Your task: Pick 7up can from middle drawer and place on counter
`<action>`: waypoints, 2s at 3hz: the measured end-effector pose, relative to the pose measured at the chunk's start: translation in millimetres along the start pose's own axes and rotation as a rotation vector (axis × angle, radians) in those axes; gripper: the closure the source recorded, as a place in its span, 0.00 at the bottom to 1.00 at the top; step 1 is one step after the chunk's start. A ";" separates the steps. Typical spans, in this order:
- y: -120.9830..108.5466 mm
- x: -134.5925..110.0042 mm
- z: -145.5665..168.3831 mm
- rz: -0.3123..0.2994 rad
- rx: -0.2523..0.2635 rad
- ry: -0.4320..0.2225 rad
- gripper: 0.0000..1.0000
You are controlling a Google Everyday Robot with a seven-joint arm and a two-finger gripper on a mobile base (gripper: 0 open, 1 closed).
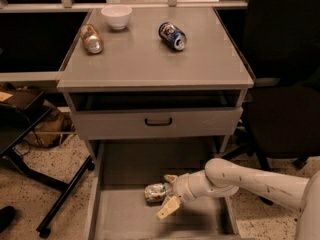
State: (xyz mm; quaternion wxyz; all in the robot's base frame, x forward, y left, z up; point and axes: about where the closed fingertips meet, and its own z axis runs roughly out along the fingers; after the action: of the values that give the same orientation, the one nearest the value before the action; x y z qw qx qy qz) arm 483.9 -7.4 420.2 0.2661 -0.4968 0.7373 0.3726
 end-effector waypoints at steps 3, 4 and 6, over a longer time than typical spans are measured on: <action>-27.9 -0.1 27.6 -0.010 0.068 -0.040 0.00; -34.9 -5.0 37.6 -0.021 0.084 -0.043 0.00; -40.2 -13.5 65.3 -0.006 0.109 -0.044 0.00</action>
Offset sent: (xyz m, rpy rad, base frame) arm 0.0310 0.0101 -0.0257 0.0138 -0.0649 -0.0788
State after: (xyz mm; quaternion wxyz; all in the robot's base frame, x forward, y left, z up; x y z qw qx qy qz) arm 527.7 43.8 381.2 0.3101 -0.4754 0.7490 0.3420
